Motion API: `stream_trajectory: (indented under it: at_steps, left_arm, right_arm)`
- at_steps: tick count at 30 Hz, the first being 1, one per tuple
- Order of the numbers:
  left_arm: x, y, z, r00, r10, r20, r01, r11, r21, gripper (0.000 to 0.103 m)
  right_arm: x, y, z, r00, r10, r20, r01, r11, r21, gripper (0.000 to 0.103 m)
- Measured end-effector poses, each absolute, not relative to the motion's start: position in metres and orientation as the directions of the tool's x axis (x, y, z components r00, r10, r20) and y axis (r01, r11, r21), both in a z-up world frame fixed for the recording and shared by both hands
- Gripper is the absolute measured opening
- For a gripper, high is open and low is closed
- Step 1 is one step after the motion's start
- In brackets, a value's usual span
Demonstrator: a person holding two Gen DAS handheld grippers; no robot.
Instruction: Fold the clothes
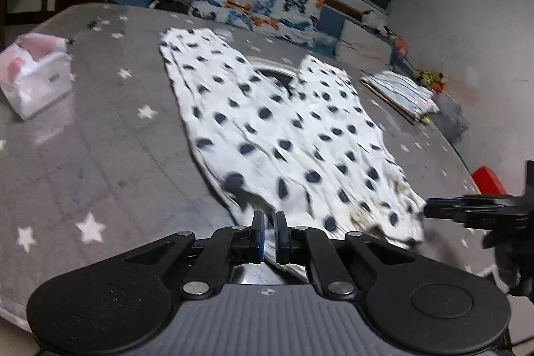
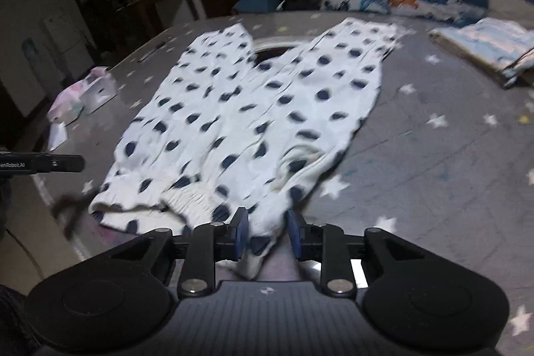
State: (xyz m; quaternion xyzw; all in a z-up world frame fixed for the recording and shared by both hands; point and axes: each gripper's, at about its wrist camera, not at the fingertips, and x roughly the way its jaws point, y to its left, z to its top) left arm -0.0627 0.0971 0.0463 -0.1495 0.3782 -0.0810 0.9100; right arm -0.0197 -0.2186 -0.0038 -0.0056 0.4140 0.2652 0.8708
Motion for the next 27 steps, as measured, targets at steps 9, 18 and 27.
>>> stream_trajectory:
  at_steps: [9,18,27]
  left_arm:
    - [-0.014,0.072,0.038,0.751,-0.259,-0.608,0.108,0.956,-0.275,0.029]
    - [0.0,0.059,-0.002,0.722,-0.213,-0.658,0.122,0.976,-0.182,0.029]
    - [-0.021,0.069,-0.002,0.733,-0.192,-0.652,0.143,0.981,-0.128,0.03]
  right_arm:
    - [-0.009,-0.199,-0.015,0.508,0.472,-0.72,-0.484,0.848,0.214,0.057]
    - [-0.015,-0.201,-0.036,0.476,0.462,-0.748,-0.463,0.855,0.234,0.054]
    - [-0.029,-0.206,-0.034,0.473,0.444,-0.761,-0.477,0.855,0.203,0.04]
